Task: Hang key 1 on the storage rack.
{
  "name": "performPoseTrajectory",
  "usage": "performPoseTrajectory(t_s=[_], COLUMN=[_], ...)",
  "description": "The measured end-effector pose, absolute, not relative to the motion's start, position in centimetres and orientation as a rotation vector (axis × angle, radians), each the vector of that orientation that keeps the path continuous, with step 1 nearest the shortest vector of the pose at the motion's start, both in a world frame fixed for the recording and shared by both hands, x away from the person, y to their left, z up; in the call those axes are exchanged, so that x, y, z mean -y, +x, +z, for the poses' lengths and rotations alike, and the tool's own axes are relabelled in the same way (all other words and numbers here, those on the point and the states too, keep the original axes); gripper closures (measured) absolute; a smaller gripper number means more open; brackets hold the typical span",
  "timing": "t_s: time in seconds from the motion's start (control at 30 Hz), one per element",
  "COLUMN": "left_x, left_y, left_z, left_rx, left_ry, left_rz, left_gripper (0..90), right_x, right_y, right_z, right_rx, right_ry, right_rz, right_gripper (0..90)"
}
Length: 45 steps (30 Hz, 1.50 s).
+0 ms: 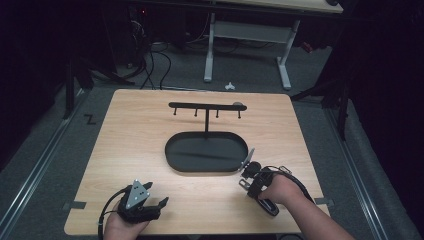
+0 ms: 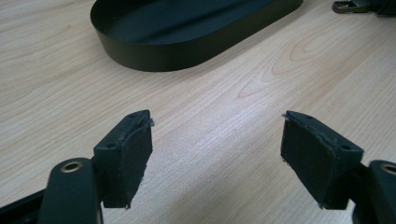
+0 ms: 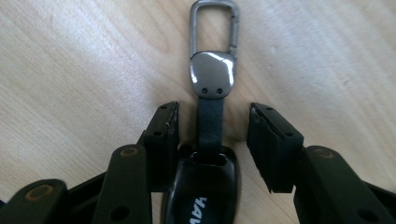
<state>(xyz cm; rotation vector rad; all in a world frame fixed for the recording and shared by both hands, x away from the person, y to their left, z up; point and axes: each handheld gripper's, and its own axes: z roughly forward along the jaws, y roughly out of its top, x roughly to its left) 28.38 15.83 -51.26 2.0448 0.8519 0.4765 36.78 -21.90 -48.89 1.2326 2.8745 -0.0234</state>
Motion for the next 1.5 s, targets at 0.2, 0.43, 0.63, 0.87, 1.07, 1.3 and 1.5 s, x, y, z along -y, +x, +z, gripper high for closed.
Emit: performPoseTrajectory(t_s=[0.2,0.43,0.63,0.87,1.07,1.3,1.5], left_x=[-15.78,-15.79,-15.83,-15.74,-15.74,-15.46,-15.48], left_y=[28.38,28.40,28.39,28.42,28.31,28.17,27.98], left_z=[-51.28,-51.30,-51.28,-51.27,-51.23,-51.28,-51.19], left_rx=[-0.850,-0.852,-0.852,-0.850,-0.842,-0.826,-0.803], left_ry=[2.046,2.050,2.049,2.057,2.051,2.048,2.043], left_rz=[0.472,0.472,0.473,0.463,0.462,0.464,0.462], left_gripper=[26.1,26.4,26.8,28.0,28.1,28.1,28.1], right_x=[21.72,21.82,21.64,21.30,21.48,21.70,21.47], right_y=[36.85,36.95,36.73,36.90,36.88,36.65,36.55], right_z=[-48.84,-48.80,-48.78,-48.78,-48.80,-48.80,-48.50], right_rx=[-2.876,-2.860,-2.874,-2.887,-2.892,-2.906,-2.913], right_ry=[1.244,1.287,1.280,1.270,1.234,1.206,1.219], right_rz=[-0.029,-0.022,-0.030,-0.074,-0.049,-0.022,-0.010], right_gripper=[62.9,70.2,79.2,79.6,79.5,79.7,80.2])
